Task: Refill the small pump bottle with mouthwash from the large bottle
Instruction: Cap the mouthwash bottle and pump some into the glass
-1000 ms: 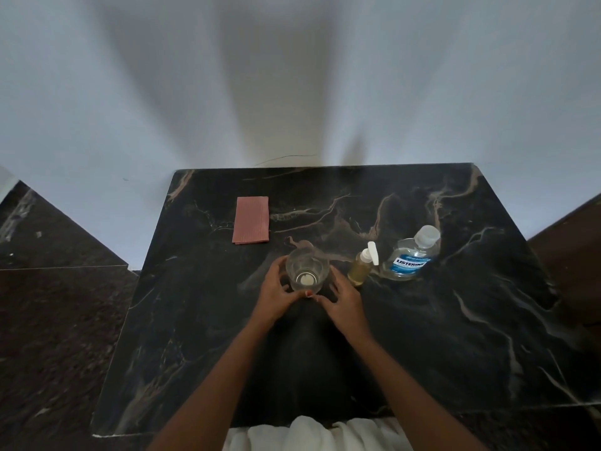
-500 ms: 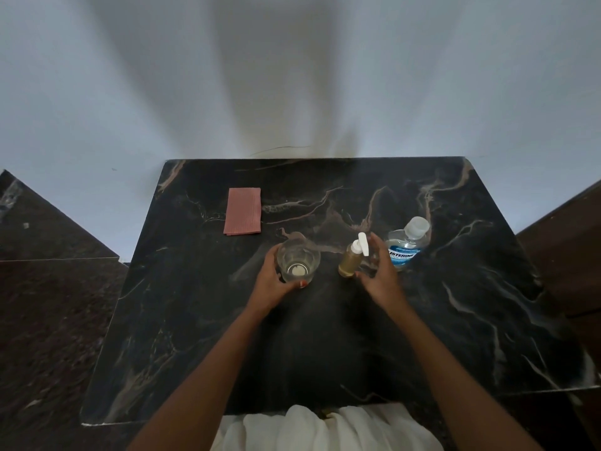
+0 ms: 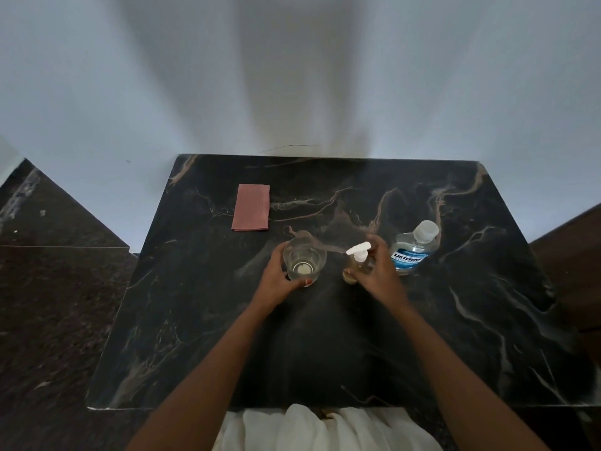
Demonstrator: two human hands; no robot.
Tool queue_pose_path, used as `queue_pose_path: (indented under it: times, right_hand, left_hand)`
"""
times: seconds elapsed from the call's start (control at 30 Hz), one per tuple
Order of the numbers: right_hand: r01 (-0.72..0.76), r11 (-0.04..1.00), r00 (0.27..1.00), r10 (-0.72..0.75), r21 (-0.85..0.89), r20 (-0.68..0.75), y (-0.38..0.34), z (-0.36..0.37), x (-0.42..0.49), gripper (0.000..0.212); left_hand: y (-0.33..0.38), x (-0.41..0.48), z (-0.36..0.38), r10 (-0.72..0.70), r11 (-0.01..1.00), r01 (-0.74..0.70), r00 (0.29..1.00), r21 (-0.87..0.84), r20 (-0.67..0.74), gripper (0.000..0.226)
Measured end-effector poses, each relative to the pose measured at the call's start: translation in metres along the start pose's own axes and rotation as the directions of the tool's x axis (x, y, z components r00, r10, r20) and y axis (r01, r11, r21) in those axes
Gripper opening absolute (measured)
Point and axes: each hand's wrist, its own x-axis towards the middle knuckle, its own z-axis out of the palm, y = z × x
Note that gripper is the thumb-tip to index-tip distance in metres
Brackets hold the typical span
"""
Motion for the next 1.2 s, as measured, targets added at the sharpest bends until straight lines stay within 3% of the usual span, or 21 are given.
queue_pose_path:
  times: [0.2, 0.4, 0.57, 0.83, 1.0, 1.2]
  right_hand:
    - [0.142, 0.977, 0.978, -0.164, -0.161, -0.132, -0.001, 0.014, -0.013, 0.102]
    - [0.31, 0.883, 0.93, -0.359, -0.354, -0.082, -0.003, 0.019, -0.015, 0.084]
    - [0.318, 0.872, 0.935, -0.353, -0.372, -0.026, -0.004, 0.025, -0.011, 0.084]
    - [0.462, 0.774, 0.883, -0.445, -0.433, 0.145, -0.02, 0.029, 0.004, 0.085]
    - [0.417, 0.832, 0.909, -0.381, -0.365, 0.169, -0.016, 0.029, 0.002, 0.081]
    - [0.434, 0.831, 0.9, -0.388, -0.349, 0.198, -0.024, 0.03, -0.001, 0.076]
  left_hand:
    - [-0.002, 0.0, 0.0, 0.006, 1.0, -0.006, 1.0, 0.007, -0.013, 0.078]
    - [-0.004, 0.002, 0.001, 0.008, 1.0, -0.008, 1.0, 0.007, -0.015, 0.079]
    - [-0.007, 0.003, 0.0, -0.002, 1.0, 0.002, 1.0, 0.02, -0.005, 0.08]
    - [-0.011, 0.003, 0.0, 0.006, 1.0, -0.006, 1.0, 0.015, 0.0, 0.08]
    - [-0.01, 0.003, -0.001, 0.009, 1.0, -0.009, 1.0, 0.004, -0.001, 0.078]
    - [-0.01, 0.002, 0.0, 0.024, 1.0, -0.024, 1.0, -0.006, -0.012, 0.078]
